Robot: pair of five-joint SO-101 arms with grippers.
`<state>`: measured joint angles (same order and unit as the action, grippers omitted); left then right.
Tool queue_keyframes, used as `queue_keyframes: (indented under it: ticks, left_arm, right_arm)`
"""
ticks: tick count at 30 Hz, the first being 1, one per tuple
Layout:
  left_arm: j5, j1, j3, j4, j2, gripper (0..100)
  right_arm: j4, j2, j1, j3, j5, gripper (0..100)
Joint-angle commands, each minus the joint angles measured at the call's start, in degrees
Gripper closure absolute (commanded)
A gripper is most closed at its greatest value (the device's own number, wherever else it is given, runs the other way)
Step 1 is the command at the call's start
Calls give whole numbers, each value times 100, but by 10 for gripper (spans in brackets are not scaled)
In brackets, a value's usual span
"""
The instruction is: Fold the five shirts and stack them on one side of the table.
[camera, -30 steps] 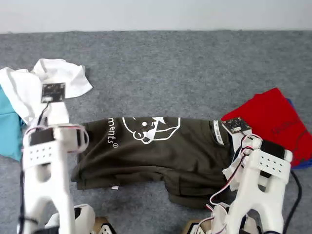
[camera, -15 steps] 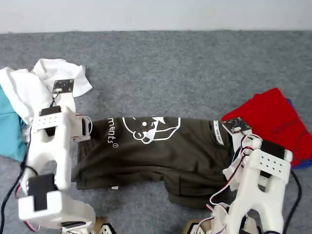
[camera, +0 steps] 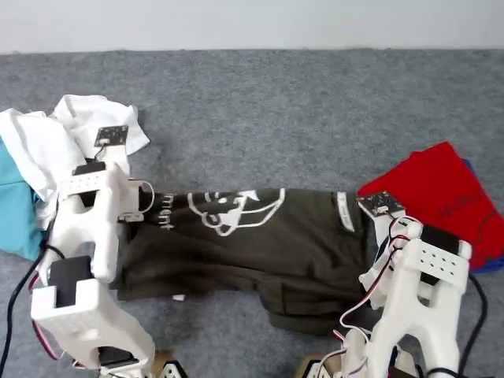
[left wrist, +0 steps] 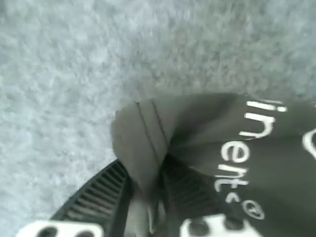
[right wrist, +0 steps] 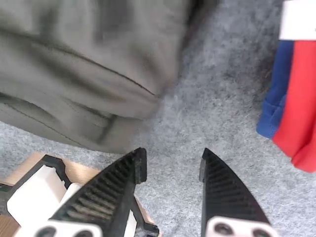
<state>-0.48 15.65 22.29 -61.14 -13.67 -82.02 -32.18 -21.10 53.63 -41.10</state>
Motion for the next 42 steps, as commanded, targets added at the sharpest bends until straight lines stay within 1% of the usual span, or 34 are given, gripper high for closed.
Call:
queue_keyframes:
  ticks: [1,8,14,17,20,23,25,27,31,35,37,39,42]
  left_arm:
    - [9,35,-418,26,70,987]
    - [-62,44,-1226,53,62,987]
    - [-879,53,-1648,62,9,987]
    - [-1204,149,-1648,334,9,987]
    - [-1187,325,-1657,633,-132,985]
    - [-1187,396,-1666,668,-475,971]
    - [-1178,404,-1666,659,-659,957]
    - [-1178,378,-1710,431,-747,924]
    - [-1178,404,-1947,-35,-747,825]
    - [-1178,413,-2334,-642,-747,793]
    - [-1178,422,-2580,-870,-747,780]
    - [-1196,422,-2818,-1037,-747,766]
    - [-1187,422,-3266,-1284,-747,754]
  right_arm:
    - [4,4,-66,-193,88,816]
    - [-22,4,-66,-193,88,816]
    - [-22,4,-66,-193,97,816]
    - [-4,4,-66,-193,97,816]
    - [4,4,-66,-193,97,816]
    - [13,4,-48,-325,114,816]
    - [-4,4,84,-580,457,814]
    - [-48,4,382,-879,756,813]
    - [-4,66,1147,-1424,1178,812]
    - [127,75,1982,-1969,1556,810]
    - [215,119,2343,-2207,1705,783]
    - [251,330,2598,-2418,1855,756]
    - [251,1015,2844,-2813,2040,747]
